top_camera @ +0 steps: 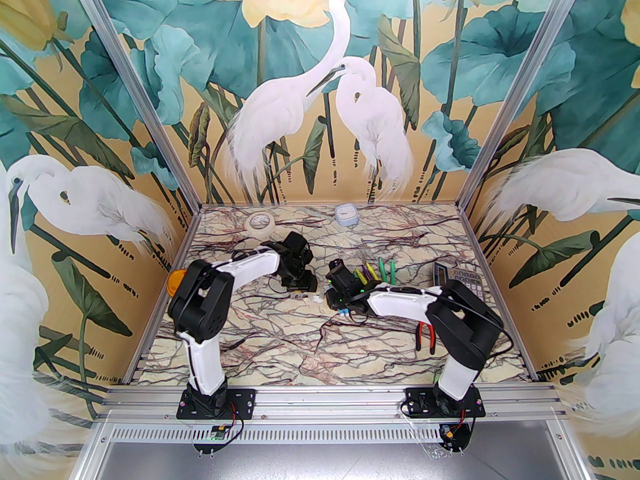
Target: Open the pen caps
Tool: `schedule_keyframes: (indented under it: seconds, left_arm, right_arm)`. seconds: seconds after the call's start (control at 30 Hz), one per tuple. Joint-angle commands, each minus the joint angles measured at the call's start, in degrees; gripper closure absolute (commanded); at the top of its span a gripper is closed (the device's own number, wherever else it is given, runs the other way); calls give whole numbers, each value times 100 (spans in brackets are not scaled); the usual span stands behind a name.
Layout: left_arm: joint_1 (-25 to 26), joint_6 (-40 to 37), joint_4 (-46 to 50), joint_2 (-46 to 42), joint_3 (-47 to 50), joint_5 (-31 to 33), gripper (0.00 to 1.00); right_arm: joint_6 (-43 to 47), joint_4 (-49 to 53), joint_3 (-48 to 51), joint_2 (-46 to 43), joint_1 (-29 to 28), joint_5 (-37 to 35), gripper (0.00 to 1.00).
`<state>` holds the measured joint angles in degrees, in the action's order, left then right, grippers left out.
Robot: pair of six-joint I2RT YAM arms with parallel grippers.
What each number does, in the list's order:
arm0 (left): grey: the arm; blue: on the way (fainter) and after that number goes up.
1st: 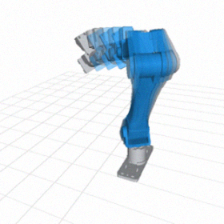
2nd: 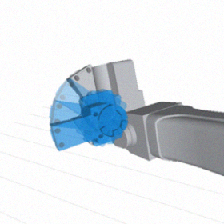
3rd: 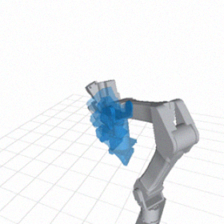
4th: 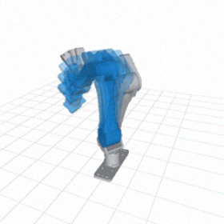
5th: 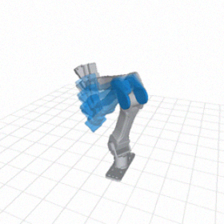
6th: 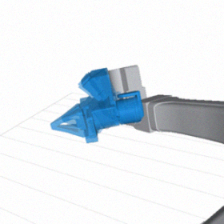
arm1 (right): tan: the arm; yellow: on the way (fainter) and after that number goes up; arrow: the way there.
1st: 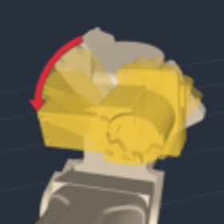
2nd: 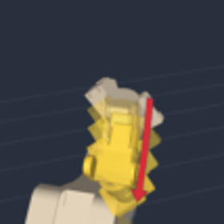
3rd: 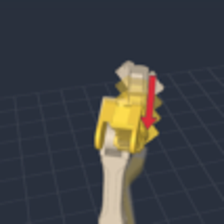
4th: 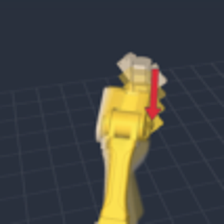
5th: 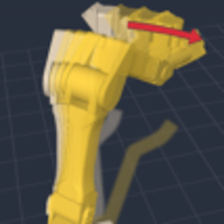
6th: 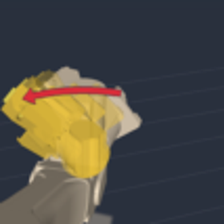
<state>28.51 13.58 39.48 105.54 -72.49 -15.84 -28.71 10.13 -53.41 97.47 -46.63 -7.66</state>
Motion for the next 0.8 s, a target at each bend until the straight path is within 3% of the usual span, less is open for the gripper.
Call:
schedule_keyframes:
  seconds: [0.0, 0.07, 0.33, 0.47, 0.5, 0.67, 0.77]
  left_arm:
    - [-27, -106, -499, -846, 264, 614, 42]
    - [-67, -211, -668, -1241, 482, 876, 34]
    - [-759, -394, -1231, -2787, 1664, 1597, 21]
    - [-1114, -696, -1831, -3784, 2522, 2523, 4]
    - [-1177, -716, -2039, -3997, 2720, 2723, 1]
    - [-1571, -1044, -3606, -4853, 3857, 3527, 1]
    - [-1865, -1312, -4585, -4929, 4445, 3655, 0]
  right_arm:
    - [426, -110, 91, -641, 14, -213, 57]
    - [665, -122, 128, -937, 23, -362, 53]
    - [1485, -89, 237, -1812, 377, -1125, 30]
    - [1879, -116, 348, -2200, 857, -1413, 19]
    - [1995, -195, 403, -2304, 1001, -1467, 12]
    - [2215, -853, 819, -2730, 1859, -1796, 5]
    - [2225, -1416, 1220, -2944, 2447, -2050, 2]
